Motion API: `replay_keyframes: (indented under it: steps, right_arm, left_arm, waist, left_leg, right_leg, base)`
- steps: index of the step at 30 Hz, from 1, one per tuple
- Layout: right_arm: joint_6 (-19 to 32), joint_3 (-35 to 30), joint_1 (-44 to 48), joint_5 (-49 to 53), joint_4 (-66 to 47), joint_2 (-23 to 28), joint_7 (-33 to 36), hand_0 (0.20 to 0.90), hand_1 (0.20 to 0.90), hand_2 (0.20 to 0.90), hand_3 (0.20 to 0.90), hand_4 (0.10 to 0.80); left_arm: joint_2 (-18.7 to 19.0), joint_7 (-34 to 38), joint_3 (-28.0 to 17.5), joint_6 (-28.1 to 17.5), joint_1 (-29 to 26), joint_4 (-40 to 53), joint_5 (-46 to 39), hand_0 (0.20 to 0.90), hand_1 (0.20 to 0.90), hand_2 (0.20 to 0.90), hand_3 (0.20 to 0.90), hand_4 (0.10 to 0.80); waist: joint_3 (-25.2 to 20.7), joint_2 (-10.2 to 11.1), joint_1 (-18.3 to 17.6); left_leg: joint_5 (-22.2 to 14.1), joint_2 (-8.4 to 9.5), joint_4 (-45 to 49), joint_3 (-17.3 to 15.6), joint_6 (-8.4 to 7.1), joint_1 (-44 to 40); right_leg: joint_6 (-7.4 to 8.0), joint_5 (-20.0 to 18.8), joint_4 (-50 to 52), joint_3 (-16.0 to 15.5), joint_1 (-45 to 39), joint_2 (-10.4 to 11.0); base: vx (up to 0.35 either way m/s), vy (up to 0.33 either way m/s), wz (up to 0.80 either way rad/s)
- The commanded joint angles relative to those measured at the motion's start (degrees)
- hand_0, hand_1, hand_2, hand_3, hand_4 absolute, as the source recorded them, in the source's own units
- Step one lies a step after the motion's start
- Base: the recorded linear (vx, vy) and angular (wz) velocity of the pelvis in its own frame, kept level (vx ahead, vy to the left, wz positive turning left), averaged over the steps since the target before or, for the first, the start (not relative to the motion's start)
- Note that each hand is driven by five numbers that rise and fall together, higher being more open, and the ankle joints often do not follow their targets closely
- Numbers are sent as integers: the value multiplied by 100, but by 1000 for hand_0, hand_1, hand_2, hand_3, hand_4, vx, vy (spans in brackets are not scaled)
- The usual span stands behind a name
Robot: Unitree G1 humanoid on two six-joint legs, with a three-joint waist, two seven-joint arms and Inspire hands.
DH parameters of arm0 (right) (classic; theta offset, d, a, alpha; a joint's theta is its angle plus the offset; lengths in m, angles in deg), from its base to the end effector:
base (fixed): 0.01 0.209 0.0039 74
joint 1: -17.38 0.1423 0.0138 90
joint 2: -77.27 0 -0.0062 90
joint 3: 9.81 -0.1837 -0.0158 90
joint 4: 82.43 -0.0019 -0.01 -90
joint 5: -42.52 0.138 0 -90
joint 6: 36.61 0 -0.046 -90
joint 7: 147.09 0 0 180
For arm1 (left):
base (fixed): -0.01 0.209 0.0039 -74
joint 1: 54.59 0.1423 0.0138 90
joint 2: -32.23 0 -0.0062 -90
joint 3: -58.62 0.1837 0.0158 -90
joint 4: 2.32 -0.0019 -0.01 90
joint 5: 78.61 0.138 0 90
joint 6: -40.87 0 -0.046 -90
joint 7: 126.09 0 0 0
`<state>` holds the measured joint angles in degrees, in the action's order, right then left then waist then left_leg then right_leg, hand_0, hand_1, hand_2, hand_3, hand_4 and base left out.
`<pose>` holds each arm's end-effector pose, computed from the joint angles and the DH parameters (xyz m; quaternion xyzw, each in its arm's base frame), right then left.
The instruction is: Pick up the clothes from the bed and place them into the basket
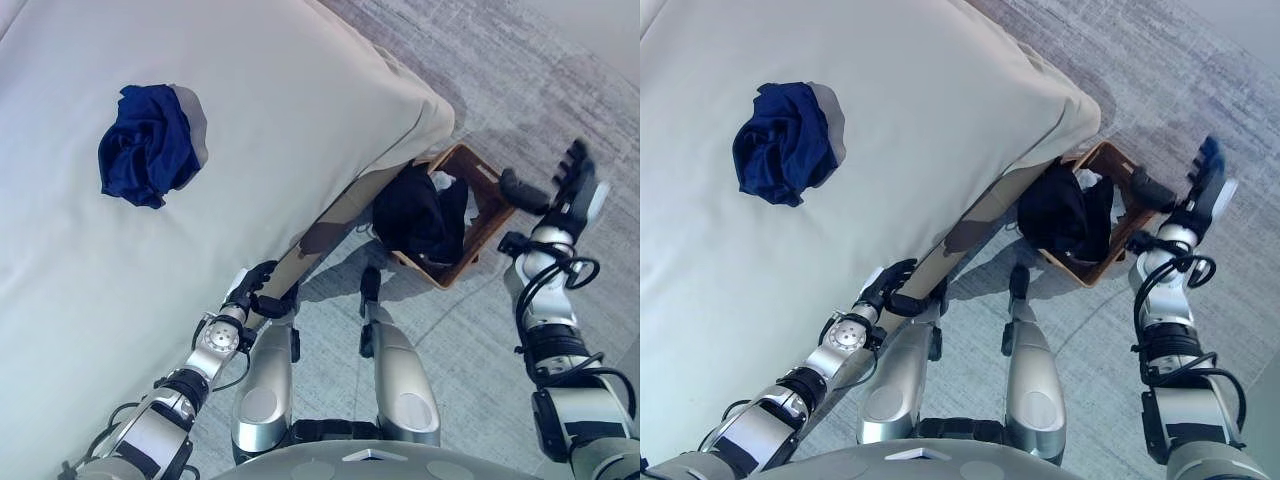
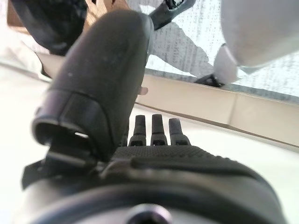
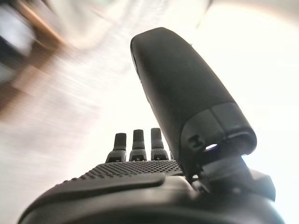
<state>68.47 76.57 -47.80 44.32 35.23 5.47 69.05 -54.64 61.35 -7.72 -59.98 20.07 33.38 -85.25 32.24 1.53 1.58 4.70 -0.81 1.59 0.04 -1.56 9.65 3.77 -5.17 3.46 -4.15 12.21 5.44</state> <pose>0.2748 -0.2795 0.1204 -0.2091 -0.1970 -0.3592 0.8879 0.2047 0.2004 -0.0524 0.2216 0.2540 -0.0439 0.9405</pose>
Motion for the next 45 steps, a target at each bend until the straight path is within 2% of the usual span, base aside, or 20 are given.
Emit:
replay_keyframes:
  steps: [1, 3, 5, 6, 11, 12, 17, 19, 21, 24, 28, 29, 31, 35, 38, 41, 42, 43, 44, 45]
  right_arm:
    - [-9, 295, 145, -1862, -1032, 885, 398, 900, 900, 900, 900, 800]
    - [-177, 547, 252, -2296, -1562, 1085, -2, 900, 900, 900, 900, 800]
    - [-307, 925, 439, -2170, -1955, 1277, -781, 900, 900, 900, 900, 800]
    - [-200, 1072, 519, -1947, -2047, 1318, -1134, 900, 900, 900, 900, 800]
    - [180, 1708, 1054, -1495, -1902, 1158, -2228, 900, 900, 900, 900, 800]
    - [157, 1983, 1361, -1566, -1628, 980, -2362, 900, 900, 900, 900, 800]
    - [-58, 2833, 2504, -2045, -690, 577, -2537, 900, 900, 900, 900, 800]
    - [-280, 3154, 2910, -2206, -399, 501, -2747, 900, 900, 900, 900, 800]
    - [-637, 3715, 3555, -2063, 356, 361, -2741, 900, 900, 900, 900, 800]
    - [-997, 4049, 3923, -1961, 1110, 141, -2801, 900, 900, 900, 900, 800]
    - [-1161, 4154, 4270, -1821, 2060, -179, -2772, 900, 900, 900, 900, 800]
    - [-1241, 4138, 4401, -1702, 2340, -305, -2761, 900, 900, 900, 900, 800]
    - [-1361, 4093, 4691, -1643, 2816, -463, -2695, 900, 900, 900, 900, 800]
    - [-1576, 4069, 5008, -1629, 3339, -713, -2420, 900, 900, 900, 900, 800]
    - [-2021, 4192, 5223, -1630, 3622, -811, -2354, 900, 900, 900, 900, 800]
    - [-3113, 4433, 5480, -1776, 3982, -789, -2790, 900, 900, 900, 900, 800]
    - [-3238, 4529, 5510, -1808, 4055, -752, -2898, 700, 700, 700, 667, 567]
    - [-3267, 4628, 5526, -1823, 4123, -719, -2948, 411, 411, 411, 329, 229]
    - [-3298, 4682, 5549, -1747, 4144, -714, -2912, 300, 300, 300, 200, 100]
    - [-3337, 4722, 5606, -1662, 4162, -717, -2843, 300, 300, 300, 200, 100]
  left_arm:
    - [197, 77, -287, 84, 567, -309, 120, 900, 900, 900, 900, 800]
    - [211, 31, -445, 182, 640, -341, 142, 900, 900, 900, 900, 800]
    - [237, -27, -580, 284, 708, -403, 239, 900, 900, 900, 900, 800]
    - [256, -46, -610, 308, 731, -426, 261, 900, 900, 900, 900, 800]
    - [331, -104, -659, 311, 889, -416, 360, 900, 900, 900, 900, 800]
    - [369, -121, -631, 329, 897, -369, 387, 900, 900, 900, 900, 800]
    - [578, -278, -520, 341, 804, -258, 414, 900, 900, 900, 900, 800]
    - [678, -331, -506, 405, 736, -213, 320, 900, 900, 900, 900, 800]
    - [818, -383, -466, 369, 657, -185, 340, 900, 900, 900, 900, 800]
    - [890, -388, -530, 341, 651, -189, 228, 900, 900, 900, 900, 800]
    - [908, -369, -576, 222, 575, -222, 138, 900, 900, 900, 900, 800]
    - [899, -377, -592, 159, 543, -231, 76, 900, 900, 900, 900, 800]
    - [856, -374, -586, -21, 489, -172, -110, 900, 900, 900, 900, 800]
    - [786, -338, -535, -222, 519, -20, -303, 900, 900, 900, 900, 800]
    - [778, -396, -504, -405, 550, 158, -417, 900, 900, 900, 900, 800]
    - [768, -517, -460, -652, 669, 498, -647, 900, 900, 900, 900, 800]
    - [769, -528, -463, -697, 713, 585, -645, 900, 900, 900, 900, 800]
    - [791, -539, -443, -768, 788, 678, -667, 900, 900, 900, 900, 800]
    - [793, -529, -426, -775, 806, 716, -661, 900, 900, 900, 900, 800]
    - [801, -513, -401, -780, 827, 754, -649, 900, 900, 900, 900, 800]
  waist:
    - [-910, 303, 83]
    - [-1020, 369, 158]
    - [-1134, 453, 299]
    - [-1194, 495, 359]
    - [-1321, 635, 763]
    - [-1331, 686, 955]
    - [-1223, 748, 1571]
    - [-1161, 769, 1787]
    - [-986, 791, 2181]
    - [-794, 763, 2510]
    - [-561, 703, 2823]
    - [-483, 677, 2923]
    - [-248, 599, 3073]
    - [-245, 613, 3191]
    - [-245, 582, 3288]
    - [-245, 508, 3399]
    - [-245, 502, 3420]
    - [-245, 486, 3440]
    - [-245, 484, 3448]
    - [-245, 477, 3455]
  left_leg:
    - [-729, 250, 521, -78, 267, 89]
    - [-785, 278, 587, -47, 287, 43]
    - [-871, 299, 629, 38, 305, -52]
    - [-846, 314, 593, 81, 310, -64]
    - [-835, 337, 483, 356, 325, -187]
    - [-810, 356, 471, 450, 328, -161]
    - [-680, 440, 449, 799, 301, 64]
    - [-628, 480, 450, 927, 288, 200]
    - [-613, 519, 561, 1110, 248, 436]
    - [-584, 530, 631, 1258, 203, 616]
    - [-556, 513, 725, 1348, 165, 832]
    - [-698, 455, 756, 1370, 117, 855]
    - [-654, 488, 935, 1414, 89, 1181]
    - [-596, 521, 1260, 1525, 56, 1962]
    - [-533, 538, 1401, 1682, 52, 2431]
    - [-325, 520, 1321, 1932, 33, 2865]
    - [-277, 522, 1278, 2002, 29, 2938]
    - [-223, 515, 1220, 2073, 23, 3017]
    - [-191, 515, 1192, 2095, 19, 3054]
    - [-152, 511, 1151, 2133, 10, 3097]
  right_leg:
    - [248, 94, 219, -279, -89, 83]
    - [265, 119, 197, -312, -206, 122]
    - [287, 173, 173, -367, -377, 143]
    - [297, 163, 146, -406, -410, 163]
    - [330, 209, 116, -659, -657, 219]
    - [332, 220, 113, -786, -745, 254]
    - [328, 193, 147, -1207, -923, 404]
    - [340, 155, 164, -1368, -941, 465]
    - [326, 142, 263, -1645, -942, 564]
    - [313, 126, 348, -1910, -907, 681]
    - [284, 193, 431, -2168, -860, 762]
    - [316, 356, 480, -2184, -853, 727]
    - [322, 402, 551, -2292, -647, 719]
    - [342, 425, 799, -2497, 22, 657]
    - [356, 471, 1113, -2691, 513, 659]
    - [372, 607, 1417, -2907, 979, 630]
    - [372, 627, 1444, -2953, 1058, 618]
    - [377, 645, 1476, -3008, 1154, 604]
    - [380, 652, 1483, -3031, 1187, 593]
    - [386, 662, 1506, -3062, 1245, 584]
  base:
    - [69, 113, -4]
    - [46, 103, -5]
    - [73, 78, 2]
    - [86, 63, 16]
    - [76, 49, 27]
    - [57, 34, 49]
    - [33, 26, 55]
    - [-5, 36, 74]
    - [-8, 9, 58]
    - [21, 68, 59]
    - [16, 45, 35]
    - [21, 61, 27]
    - [-77, 91, 25]
    - [-75, 44, 21]
    - [-10, -7, 27]
    - [-13, -37, 34]
    - [-23, -48, 32]
    - [-14, -42, 25]
    - [-11, -38, 20]
    - [-1, -48, 22]
